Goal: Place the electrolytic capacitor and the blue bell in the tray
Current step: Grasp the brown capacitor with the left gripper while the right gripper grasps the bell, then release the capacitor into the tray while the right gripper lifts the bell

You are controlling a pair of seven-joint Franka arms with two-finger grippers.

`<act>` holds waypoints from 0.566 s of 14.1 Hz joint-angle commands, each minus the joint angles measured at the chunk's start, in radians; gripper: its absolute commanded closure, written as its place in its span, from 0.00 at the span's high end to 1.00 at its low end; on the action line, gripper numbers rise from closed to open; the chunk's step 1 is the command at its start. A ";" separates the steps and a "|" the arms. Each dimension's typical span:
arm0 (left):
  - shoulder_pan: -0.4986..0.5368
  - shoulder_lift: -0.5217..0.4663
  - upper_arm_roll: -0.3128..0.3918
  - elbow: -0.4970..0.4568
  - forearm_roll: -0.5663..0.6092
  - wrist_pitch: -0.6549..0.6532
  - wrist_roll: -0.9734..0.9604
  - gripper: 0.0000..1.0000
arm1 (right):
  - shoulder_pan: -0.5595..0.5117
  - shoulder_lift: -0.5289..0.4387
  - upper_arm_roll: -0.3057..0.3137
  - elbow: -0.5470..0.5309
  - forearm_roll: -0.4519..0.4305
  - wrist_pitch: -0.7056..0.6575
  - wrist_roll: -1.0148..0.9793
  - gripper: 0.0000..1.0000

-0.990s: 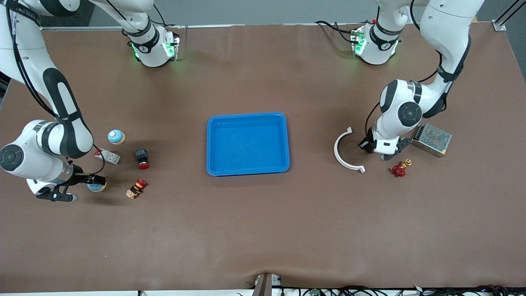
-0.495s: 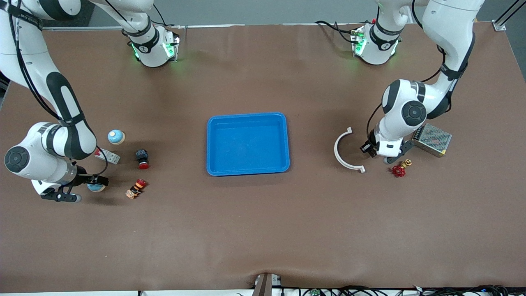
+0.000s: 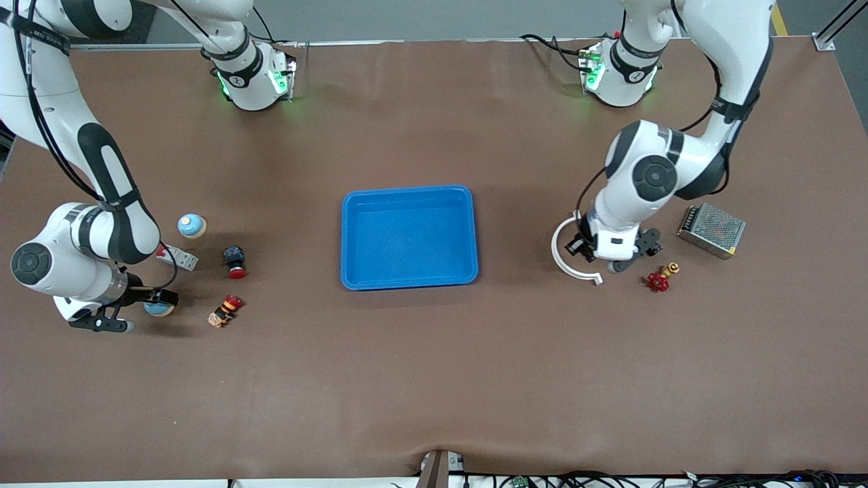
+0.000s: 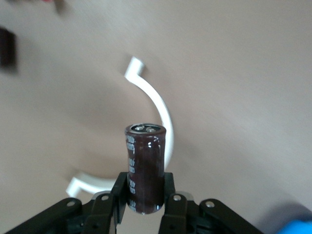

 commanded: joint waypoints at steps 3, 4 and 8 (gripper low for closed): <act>-0.170 0.064 -0.008 0.120 0.002 -0.034 -0.222 0.00 | -0.017 0.004 0.015 0.002 -0.020 0.006 -0.002 0.24; -0.199 0.081 -0.008 0.140 0.002 -0.034 -0.264 0.00 | -0.017 0.004 0.017 0.003 -0.020 0.006 -0.002 0.06; -0.314 0.163 -0.006 0.232 0.005 -0.034 -0.412 0.00 | -0.005 -0.019 0.018 0.008 -0.020 -0.026 -0.004 0.00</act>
